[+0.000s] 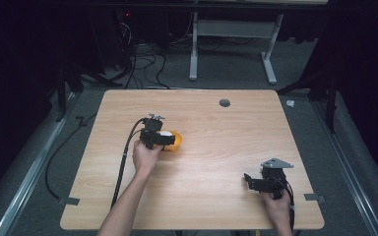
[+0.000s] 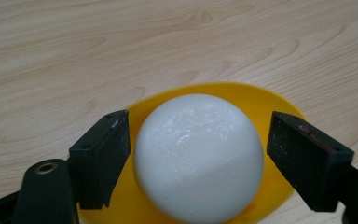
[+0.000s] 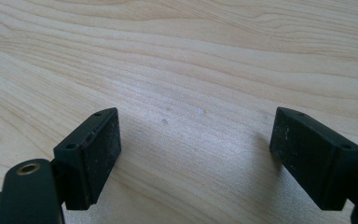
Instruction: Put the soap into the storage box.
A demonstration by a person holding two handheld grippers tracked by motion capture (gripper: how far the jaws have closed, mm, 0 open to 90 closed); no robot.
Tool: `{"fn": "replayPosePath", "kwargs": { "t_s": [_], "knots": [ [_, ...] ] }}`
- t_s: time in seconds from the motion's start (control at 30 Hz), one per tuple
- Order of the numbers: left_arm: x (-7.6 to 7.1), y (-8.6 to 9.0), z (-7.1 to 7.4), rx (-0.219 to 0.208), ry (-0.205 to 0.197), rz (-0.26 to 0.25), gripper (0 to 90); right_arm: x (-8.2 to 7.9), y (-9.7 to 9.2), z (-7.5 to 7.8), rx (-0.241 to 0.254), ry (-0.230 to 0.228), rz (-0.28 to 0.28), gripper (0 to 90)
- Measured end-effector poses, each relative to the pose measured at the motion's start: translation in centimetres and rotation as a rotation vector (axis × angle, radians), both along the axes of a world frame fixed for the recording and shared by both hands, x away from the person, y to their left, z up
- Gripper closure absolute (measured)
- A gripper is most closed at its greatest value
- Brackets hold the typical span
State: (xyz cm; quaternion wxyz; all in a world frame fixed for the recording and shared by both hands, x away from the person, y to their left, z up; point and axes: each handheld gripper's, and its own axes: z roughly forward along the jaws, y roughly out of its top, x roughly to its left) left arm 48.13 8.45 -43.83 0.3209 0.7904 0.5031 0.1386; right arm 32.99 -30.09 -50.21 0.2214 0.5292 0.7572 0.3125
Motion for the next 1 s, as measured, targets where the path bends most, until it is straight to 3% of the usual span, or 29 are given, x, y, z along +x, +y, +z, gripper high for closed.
{"fn": "replayPosePath", "kwargs": {
  "t_s": [1.0],
  "knots": [
    [-3.0, 2.8, 3.4, -0.038, -0.103, -0.041, 18.2, 0.0, 0.0, 0.0, -0.005, -0.002, 0.003, 17.2]
  ]
}}
